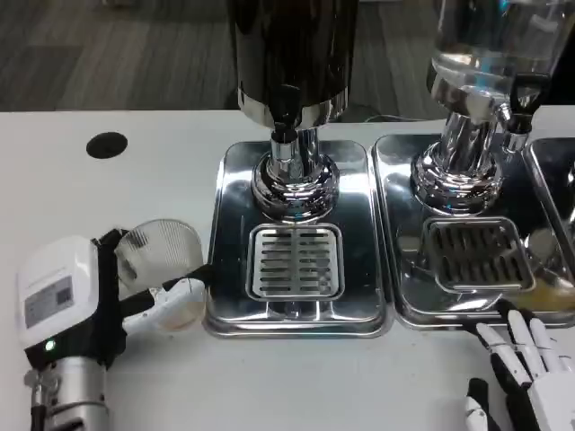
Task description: Grasp the cup under the faucet to collect the drink, then remove the cup.
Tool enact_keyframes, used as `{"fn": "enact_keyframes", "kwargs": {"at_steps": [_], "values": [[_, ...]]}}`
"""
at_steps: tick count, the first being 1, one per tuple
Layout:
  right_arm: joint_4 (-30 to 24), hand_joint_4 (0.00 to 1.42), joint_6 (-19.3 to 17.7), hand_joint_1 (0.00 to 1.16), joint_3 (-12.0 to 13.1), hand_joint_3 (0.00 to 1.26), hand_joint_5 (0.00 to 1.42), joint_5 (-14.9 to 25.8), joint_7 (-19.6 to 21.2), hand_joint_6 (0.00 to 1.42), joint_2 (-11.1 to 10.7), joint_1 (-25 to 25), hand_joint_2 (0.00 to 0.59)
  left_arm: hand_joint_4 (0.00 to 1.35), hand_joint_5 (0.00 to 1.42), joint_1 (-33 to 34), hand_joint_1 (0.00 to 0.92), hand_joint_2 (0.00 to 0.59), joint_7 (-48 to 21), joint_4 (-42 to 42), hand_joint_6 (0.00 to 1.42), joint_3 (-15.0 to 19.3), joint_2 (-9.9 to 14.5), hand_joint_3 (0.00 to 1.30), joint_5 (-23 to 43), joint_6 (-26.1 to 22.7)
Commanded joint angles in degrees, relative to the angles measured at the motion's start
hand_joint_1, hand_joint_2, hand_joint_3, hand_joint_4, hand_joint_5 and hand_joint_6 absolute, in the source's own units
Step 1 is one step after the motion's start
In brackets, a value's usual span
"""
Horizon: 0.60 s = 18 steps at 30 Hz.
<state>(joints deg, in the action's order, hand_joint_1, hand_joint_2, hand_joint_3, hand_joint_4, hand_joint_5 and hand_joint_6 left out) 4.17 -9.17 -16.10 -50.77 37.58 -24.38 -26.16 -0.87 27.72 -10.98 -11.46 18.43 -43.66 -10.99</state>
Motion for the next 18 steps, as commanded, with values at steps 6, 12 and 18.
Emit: {"fn": "enact_keyframes", "kwargs": {"at_steps": [6,12,18], "values": [[0.44,0.00,-0.44,0.11,0.43,0.17,0.00,0.52,0.08,0.12,-0.09,0.19,0.550,0.75,1.01,-0.42,0.315,0.068,4.03,0.59,1.38,0.12,-0.13,0.72,-0.97,1.37],[0.31,0.00,-0.46,0.10,0.47,0.17,0.00,0.55,0.16,0.12,-0.17,0.10,0.550,0.76,1.01,-0.49,0.280,0.082,4.12,3.96,1.39,0.11,-0.01,0.72,-1.42,1.37],[-0.30,0.00,-0.37,0.10,0.61,0.17,0.00,0.34,0.23,0.13,-0.25,-0.13,0.550,0.75,1.01,0.12,0.277,0.087,2.66,6.98,1.40,0.00,-0.21,0.72,-2.34,0.69]]}}
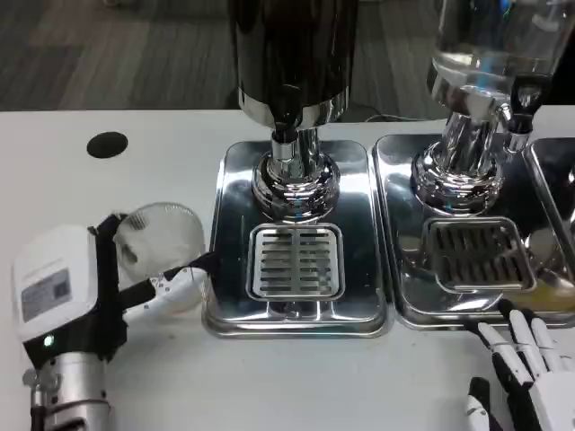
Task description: Grasp the cup under the faucet to collect the drink, then remove the cup.
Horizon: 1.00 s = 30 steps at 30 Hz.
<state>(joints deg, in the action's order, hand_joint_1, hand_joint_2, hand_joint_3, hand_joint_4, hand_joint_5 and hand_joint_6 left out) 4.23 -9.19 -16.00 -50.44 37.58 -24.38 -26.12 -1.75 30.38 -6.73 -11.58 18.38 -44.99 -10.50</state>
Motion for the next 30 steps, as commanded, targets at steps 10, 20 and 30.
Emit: {"fn": "enact_keyframes", "kwargs": {"at_steps": [10,20,30], "values": [[-4.31,0.00,-0.23,0.10,1.59,0.16,0.00,-0.94,0.57,0.10,-0.90,-1.76,0.550,0.75,1.01,9.02,0.276,0.091,-3.67,-0.18,1.38,-4.71,-1.83,0.72,-5.96,-4.01],[-10.35,0.00,-0.87,0.09,3.65,0.13,0.00,-2.22,0.78,0.08,-1.07,-5.23,0.550,0.74,1.01,17.34,0.275,0.093,-2.50,-12.36,1.38,-10.81,-6.56,0.72,-8.19,-5.58],[-12.28,0.00,-0.94,0.10,4.74,0.12,0.00,-2.38,0.02,0.08,-0.22,-6.16,0.559,0.74,1.00,22.28,0.263,0.084,-0.15,-21.67,1.36,-12.50,-9.92,0.71,-6.00,-3.54]]}}
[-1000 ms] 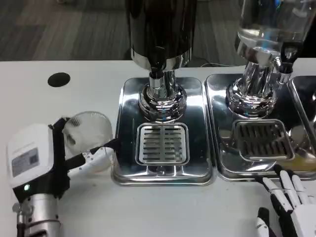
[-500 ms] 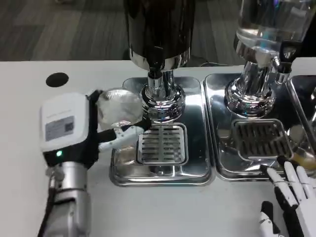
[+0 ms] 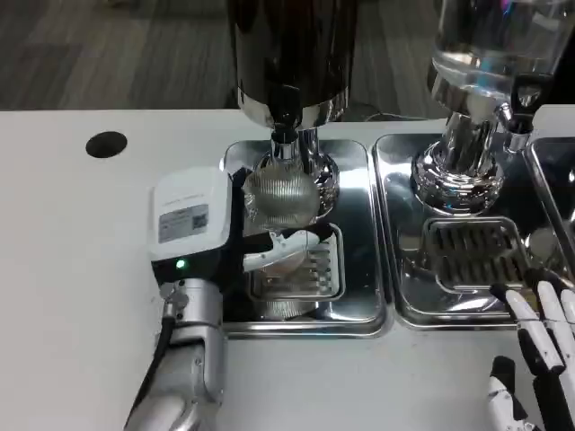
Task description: Grasp the cup under the faucet to collect the drink, then remove the cup.
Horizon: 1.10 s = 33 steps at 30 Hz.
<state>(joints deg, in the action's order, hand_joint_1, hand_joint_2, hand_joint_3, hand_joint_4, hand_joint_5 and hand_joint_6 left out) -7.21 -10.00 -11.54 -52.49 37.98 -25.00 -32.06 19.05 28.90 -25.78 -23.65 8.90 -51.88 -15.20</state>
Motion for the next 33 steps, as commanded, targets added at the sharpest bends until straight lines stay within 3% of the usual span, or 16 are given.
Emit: {"fn": "enact_keyframes", "kwargs": {"at_steps": [1,6,10,14,22,28,33], "values": [[-0.79,0.00,-0.09,0.10,0.26,0.12,0.00,-0.35,-0.48,0.08,0.48,-0.16,0.560,0.73,1.00,1.43,0.250,0.086,1.57,-3.01,1.36,-0.55,-0.54,0.71,1.02,1.49],[-0.46,0.00,-0.13,0.10,0.32,0.12,0.00,-0.20,-0.91,0.08,0.59,0.18,0.560,0.71,0.98,0.76,0.198,0.087,2.51,-2.59,1.36,-0.53,-0.23,0.69,1.11,1.78],[0.09,0.00,-0.02,0.10,-0.05,0.12,0.00,-0.08,-1.25,0.08,1.11,0.94,0.560,0.64,0.91,0.06,0.083,0.068,2.09,-1.34,1.29,-0.49,1.02,0.61,1.47,2.44],[-0.04,0.00,0.14,0.10,-0.05,0.12,0.00,-0.22,-1.44,0.08,1.57,1.27,0.559,0.55,0.85,-0.38,0.025,0.048,1.62,-0.79,1.20,0.08,1.77,0.56,2.54,2.68],[-0.23,0.00,-0.69,0.10,1.86,0.12,0.00,1.29,-1.22,0.08,1.64,0.52,0.552,0.41,0.76,0.22,0.000,0.043,1.51,-2.25,1.07,-0.36,1.62,0.41,2.82,2.74],[0.72,0.00,-1.08,0.09,1.67,0.12,0.00,1.10,-1.02,0.08,1.96,0.54,0.550,0.19,0.46,0.32,0.000,0.038,1.66,-1.45,0.63,-0.10,1.91,0.24,3.19,3.60],[1.10,0.00,-1.26,0.09,1.75,0.13,0.00,1.14,-1.06,0.09,2.05,1.04,0.550,0.11,0.38,-0.01,0.000,0.038,1.42,-1.61,0.50,0.07,2.47,0.18,4.54,5.66]]}}
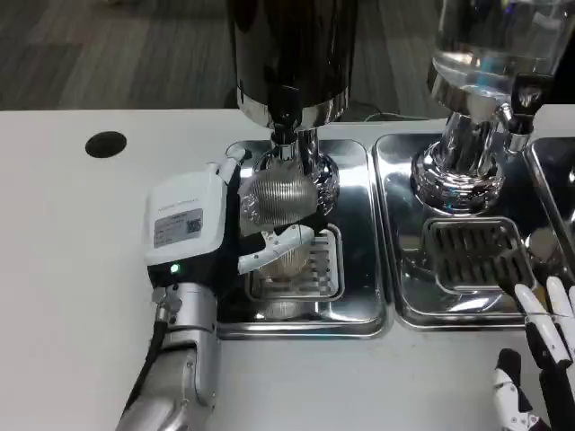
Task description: Grasp the cup under the faucet to collect the drink, then remove the cup.
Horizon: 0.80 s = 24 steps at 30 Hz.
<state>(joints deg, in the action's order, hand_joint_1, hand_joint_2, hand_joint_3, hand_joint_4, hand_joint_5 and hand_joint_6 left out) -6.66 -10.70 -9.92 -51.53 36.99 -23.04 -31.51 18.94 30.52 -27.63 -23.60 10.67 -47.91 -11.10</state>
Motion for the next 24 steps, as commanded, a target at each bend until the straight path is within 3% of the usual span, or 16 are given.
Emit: {"fn": "enact_keyframes", "kwargs": {"at_steps": [1,4,13,20,24], "values": [[0.60,0.00,-0.56,0.09,0.15,0.13,0.00,0.22,-0.11,0.09,0.10,0.55,0.550,0.10,0.38,-0.12,0.000,0.039,-0.03,0.42,0.47,0.05,0.74,0.18,0.75,1.87],[1.09,0.00,-0.86,0.05,0.11,0.12,0.00,0.55,-0.05,0.10,0.15,0.74,0.514,0.08,0.34,-0.40,0.000,0.034,-0.75,1.10,0.43,-0.07,0.92,0.17,0.85,2.20],[1.34,0.00,-1.57,0.00,0.65,0.12,0.00,0.79,0.46,0.09,-0.11,0.05,0.529,0.05,0.28,-1.84,0.000,0.029,-1.45,5.30,0.33,0.28,1.09,0.14,0.77,2.37],[-0.39,0.00,-0.64,0.00,0.50,0.12,0.00,-2.29,0.03,0.04,-0.75,0.17,0.531,0.05,0.24,-6.24,0.000,0.038,-2.62,16.01,0.25,1.33,3.33,0.14,-0.25,2.28],[-0.91,0.00,-0.13,0.00,0.45,0.12,0.00,-3.24,-0.86,0.03,-0.96,0.59,0.538,0.05,0.24,-8.81,0.000,0.040,-3.38,21.82,0.25,1.71,5.45,0.15,-0.24,4.67]]}}
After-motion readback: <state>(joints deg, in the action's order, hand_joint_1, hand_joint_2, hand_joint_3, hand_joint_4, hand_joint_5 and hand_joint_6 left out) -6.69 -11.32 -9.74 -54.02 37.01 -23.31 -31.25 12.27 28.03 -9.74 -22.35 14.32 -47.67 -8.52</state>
